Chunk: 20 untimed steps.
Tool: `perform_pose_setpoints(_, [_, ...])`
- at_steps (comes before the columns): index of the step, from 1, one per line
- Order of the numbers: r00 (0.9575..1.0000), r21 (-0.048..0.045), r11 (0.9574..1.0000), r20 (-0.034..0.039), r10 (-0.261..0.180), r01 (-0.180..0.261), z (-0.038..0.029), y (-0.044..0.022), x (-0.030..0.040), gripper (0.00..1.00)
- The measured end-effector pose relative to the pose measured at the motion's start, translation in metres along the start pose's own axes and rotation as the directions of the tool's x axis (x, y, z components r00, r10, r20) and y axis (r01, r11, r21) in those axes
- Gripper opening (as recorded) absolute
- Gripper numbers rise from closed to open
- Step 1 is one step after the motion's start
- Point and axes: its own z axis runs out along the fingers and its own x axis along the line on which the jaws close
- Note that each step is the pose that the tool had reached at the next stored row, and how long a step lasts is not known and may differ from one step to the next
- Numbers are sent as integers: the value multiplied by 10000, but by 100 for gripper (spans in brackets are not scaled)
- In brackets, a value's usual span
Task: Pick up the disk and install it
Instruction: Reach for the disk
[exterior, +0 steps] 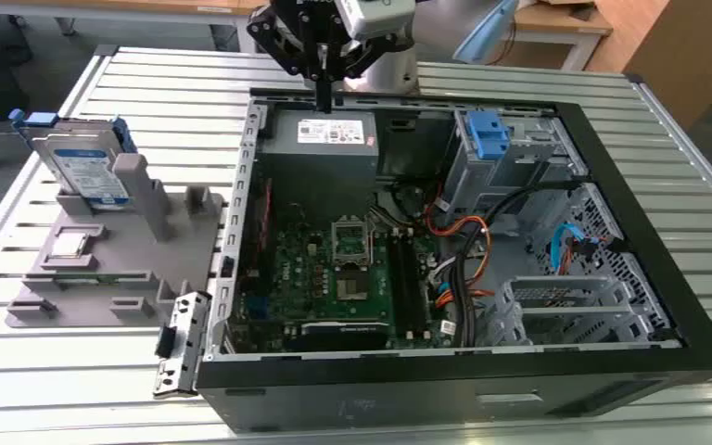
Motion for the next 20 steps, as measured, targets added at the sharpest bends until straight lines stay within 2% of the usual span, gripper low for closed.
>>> perform_pose_setpoints(11, [10000, 0, 10000, 0, 0, 0, 0, 0, 1, 10])
perform_pose_setpoints(20, [10000, 0, 10000, 0, 1, -1, 3, -8, 104, 10])
